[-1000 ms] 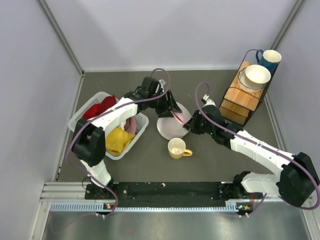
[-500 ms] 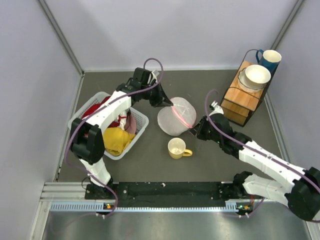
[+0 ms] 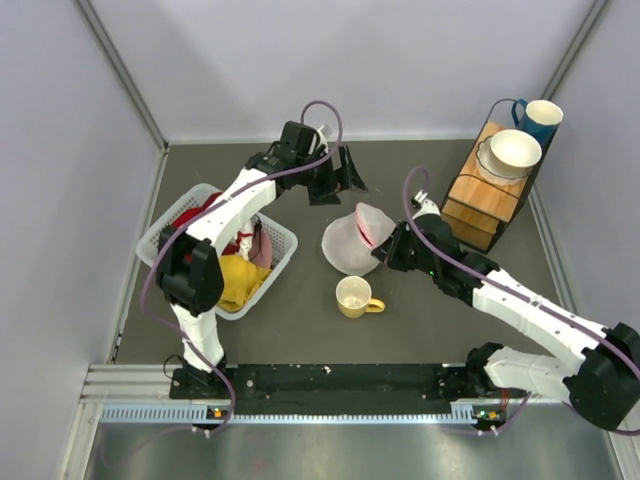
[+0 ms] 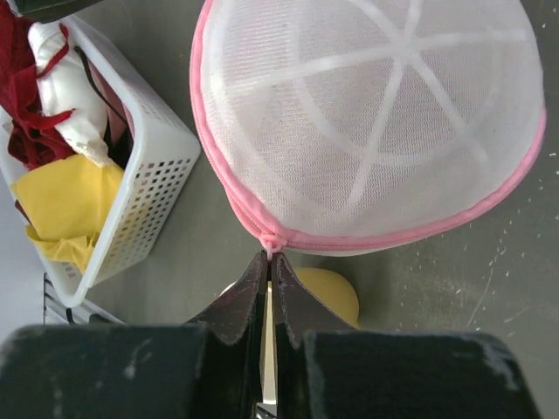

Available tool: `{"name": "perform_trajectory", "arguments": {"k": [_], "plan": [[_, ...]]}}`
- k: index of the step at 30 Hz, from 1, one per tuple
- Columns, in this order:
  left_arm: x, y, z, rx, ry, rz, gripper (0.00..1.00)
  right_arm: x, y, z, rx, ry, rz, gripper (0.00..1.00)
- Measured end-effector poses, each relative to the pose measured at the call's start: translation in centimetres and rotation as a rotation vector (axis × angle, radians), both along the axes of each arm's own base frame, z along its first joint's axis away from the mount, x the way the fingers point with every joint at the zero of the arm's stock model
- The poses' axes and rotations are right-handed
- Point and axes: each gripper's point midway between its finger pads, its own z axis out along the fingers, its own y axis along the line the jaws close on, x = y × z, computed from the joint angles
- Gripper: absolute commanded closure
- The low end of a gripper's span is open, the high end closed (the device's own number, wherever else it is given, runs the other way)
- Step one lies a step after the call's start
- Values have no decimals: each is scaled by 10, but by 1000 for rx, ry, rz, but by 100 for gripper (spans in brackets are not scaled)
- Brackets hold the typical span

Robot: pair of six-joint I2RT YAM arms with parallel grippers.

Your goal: Unzip the laundry bag and remove the bra

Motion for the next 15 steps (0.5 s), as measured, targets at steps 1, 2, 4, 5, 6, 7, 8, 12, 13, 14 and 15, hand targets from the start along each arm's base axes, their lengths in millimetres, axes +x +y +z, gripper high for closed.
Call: {"name": "perform_trajectory", "arguments": {"k": [1, 2, 4, 5, 6, 7, 8, 12, 13, 14, 15], "plan": [[-1, 4, 0, 16, -10, 17, 2, 1, 1, -2, -2, 3, 2, 100], [-4, 9, 2, 25, -16, 30, 4, 1, 1, -3, -5, 8, 4, 100], [-16, 23, 6, 43, -31, 66, 5, 1, 2, -5, -10, 13, 10, 100], [-23, 28, 10, 44, -40, 79, 6, 0, 3, -6, -11, 14, 14, 100], [-33, 35, 15, 40, -43, 91, 6, 1, 4, -5, -10, 14, 18, 100], [-43, 40, 20, 28, -45, 99, 6, 1, 4, -5, -10, 13, 20, 100], [-52, 43, 26, 12, -49, 105, 6, 0, 5, -6, -11, 15, 24, 100], [-71, 40, 24, -36, -16, 121, 4, 0, 6, -9, -18, 24, 33, 100], [-75, 35, 17, -44, 9, 121, 4, 0, 6, -10, -18, 25, 36, 100], [-78, 32, 7, -48, 38, 121, 4, 0, 7, -11, -19, 28, 37, 100], [-81, 29, -3, -47, 73, 121, 4, 0, 7, -12, -19, 30, 39, 100]]}}
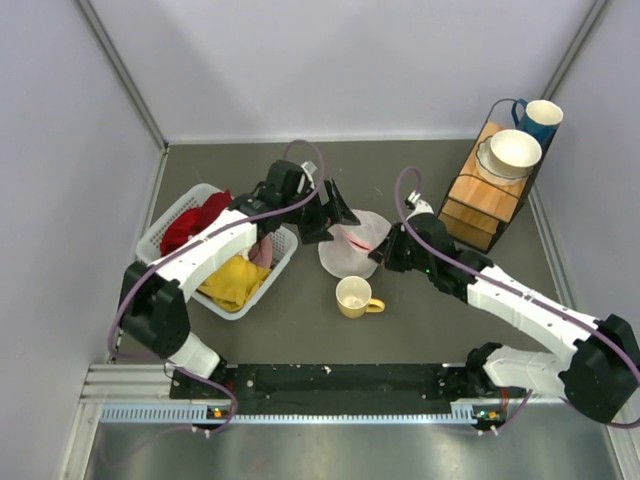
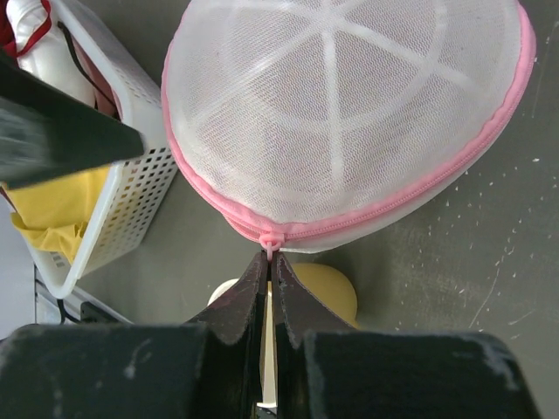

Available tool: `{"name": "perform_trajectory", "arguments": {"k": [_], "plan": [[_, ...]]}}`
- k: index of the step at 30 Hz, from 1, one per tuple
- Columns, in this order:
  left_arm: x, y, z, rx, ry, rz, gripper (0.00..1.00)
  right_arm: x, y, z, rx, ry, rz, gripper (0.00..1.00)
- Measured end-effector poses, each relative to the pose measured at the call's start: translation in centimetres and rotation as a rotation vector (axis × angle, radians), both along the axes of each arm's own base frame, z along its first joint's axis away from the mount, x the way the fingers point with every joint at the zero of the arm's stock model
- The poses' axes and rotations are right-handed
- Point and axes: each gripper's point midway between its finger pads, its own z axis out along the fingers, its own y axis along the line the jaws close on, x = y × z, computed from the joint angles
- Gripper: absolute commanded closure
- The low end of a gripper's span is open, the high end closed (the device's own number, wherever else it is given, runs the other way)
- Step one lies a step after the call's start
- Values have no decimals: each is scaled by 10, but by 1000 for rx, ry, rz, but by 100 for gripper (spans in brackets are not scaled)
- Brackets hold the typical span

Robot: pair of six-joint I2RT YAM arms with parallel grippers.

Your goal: Unzip the laundry bag and remove the bra

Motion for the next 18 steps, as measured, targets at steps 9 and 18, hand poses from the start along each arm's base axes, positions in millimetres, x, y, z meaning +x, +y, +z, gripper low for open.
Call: {"name": "perform_trajectory", "arguments": {"k": [9, 18], "plan": [[-5, -32, -47, -15, 159, -14, 54, 1, 3, -1, 4, 3, 8, 100], [8, -36, -40, -25, 138, -32, 100, 1, -12, -11, -46, -13, 11, 100]]}}
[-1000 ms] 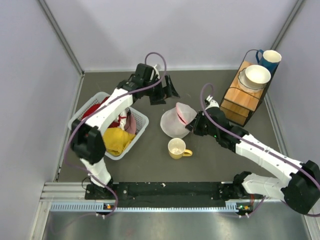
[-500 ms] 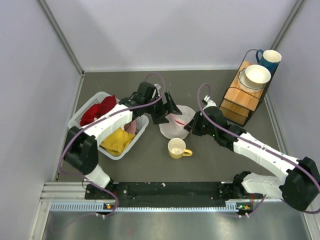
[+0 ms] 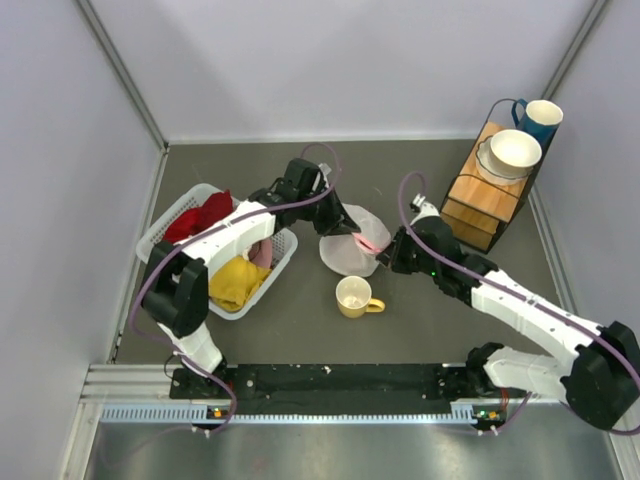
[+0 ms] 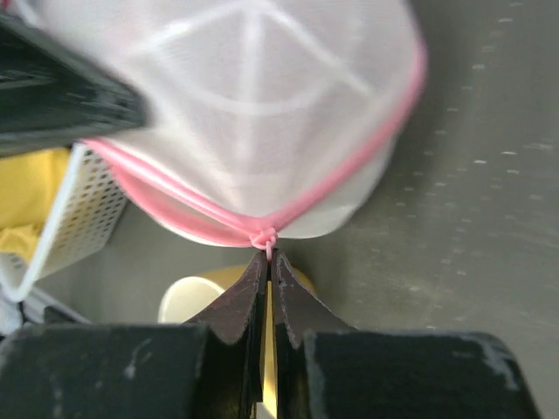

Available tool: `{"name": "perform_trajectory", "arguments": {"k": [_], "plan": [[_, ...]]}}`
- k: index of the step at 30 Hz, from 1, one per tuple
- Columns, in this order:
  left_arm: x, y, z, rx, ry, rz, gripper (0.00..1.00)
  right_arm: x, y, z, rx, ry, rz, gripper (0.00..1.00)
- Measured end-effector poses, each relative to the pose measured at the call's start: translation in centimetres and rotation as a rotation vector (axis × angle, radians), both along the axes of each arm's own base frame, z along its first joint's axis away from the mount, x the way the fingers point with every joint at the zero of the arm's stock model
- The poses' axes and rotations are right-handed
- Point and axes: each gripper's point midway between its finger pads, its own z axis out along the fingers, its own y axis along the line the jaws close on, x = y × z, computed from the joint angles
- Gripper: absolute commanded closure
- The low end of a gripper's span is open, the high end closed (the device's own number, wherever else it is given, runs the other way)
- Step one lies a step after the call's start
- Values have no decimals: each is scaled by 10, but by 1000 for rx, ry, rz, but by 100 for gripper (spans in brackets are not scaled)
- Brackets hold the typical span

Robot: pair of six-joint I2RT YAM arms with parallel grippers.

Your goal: Unzip the laundry bag and remove the bra

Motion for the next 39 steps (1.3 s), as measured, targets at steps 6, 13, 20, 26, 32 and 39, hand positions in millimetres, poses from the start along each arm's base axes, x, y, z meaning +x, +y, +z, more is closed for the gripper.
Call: {"name": "perform_trajectory", "arguments": {"k": [6, 13, 20, 26, 32, 39], "plan": [[9, 9, 23, -26, -31, -59, 100, -2, -32, -5, -10, -44, -36, 100], [42, -11, 29, -26, -95, -144, 13, -8, -10, 11, 24, -47, 23, 100], [37, 6, 24, 71, -141, -121, 3, 2, 11, 5, 39, 36, 1, 100], [-6, 40, 46, 71, -188, -64, 4, 7, 16, 4, 44, 52, -7, 100], [-2, 28, 37, 38, -165, -70, 10, 10, 20, 8, 58, 42, 1, 100], [-3, -4, -17, 83, -45, -121, 52, 9, 21, 9, 62, 45, 7, 100]]}}
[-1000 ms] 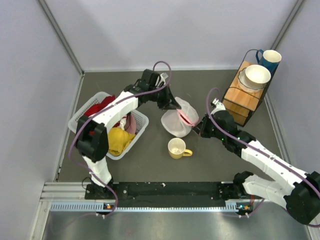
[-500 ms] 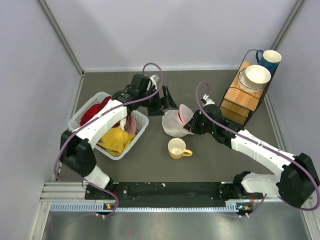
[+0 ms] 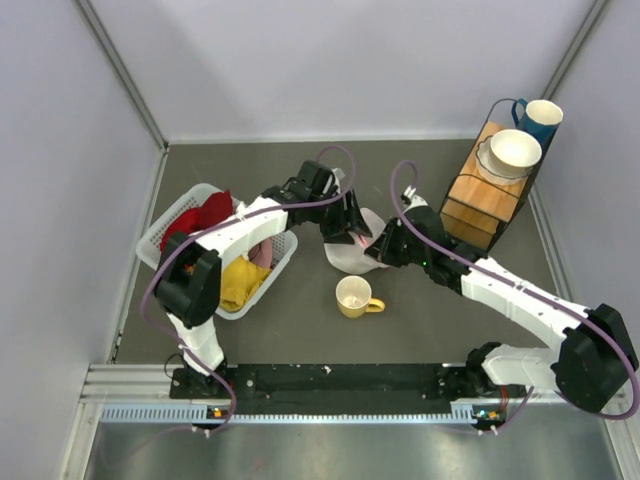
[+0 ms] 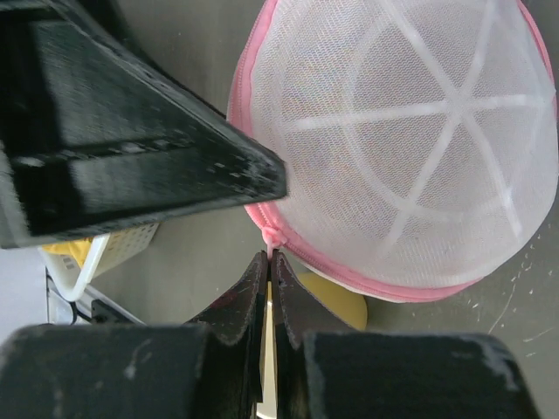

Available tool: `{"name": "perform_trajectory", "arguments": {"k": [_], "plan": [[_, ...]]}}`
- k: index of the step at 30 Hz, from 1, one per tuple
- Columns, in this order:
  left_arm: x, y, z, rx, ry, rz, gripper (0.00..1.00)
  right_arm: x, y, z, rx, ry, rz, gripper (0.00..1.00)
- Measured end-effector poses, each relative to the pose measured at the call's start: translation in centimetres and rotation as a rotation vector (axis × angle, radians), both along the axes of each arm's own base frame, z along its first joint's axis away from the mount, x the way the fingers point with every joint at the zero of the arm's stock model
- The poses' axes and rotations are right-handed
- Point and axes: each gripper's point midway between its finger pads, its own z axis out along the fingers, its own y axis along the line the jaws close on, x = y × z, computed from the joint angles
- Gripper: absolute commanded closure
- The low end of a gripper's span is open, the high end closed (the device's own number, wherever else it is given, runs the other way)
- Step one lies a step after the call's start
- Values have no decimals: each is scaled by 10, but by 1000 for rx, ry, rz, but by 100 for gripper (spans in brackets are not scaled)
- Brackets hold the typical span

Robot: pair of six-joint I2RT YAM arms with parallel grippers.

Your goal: Unzip the laundry bag and remove the bra

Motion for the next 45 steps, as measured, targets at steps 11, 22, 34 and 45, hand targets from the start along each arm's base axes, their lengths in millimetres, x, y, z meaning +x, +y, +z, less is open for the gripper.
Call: {"name": "perform_trajectory", "arguments": {"k": [11, 22, 34, 45], "plan": [[10, -1, 5, -16, -8, 24, 100, -11, -21, -7, -43, -37, -14, 100], [27, 29, 26, -66, -14, 51, 100, -30, -55, -17, -74, -97, -32, 100], [7, 25, 19, -67, -58, -34, 31, -33, -64, -10, -175, -93, 12, 15], [20, 47, 39, -15, -199, -35, 14, -12, -55, 73, -80, -218, -44, 12]]}}
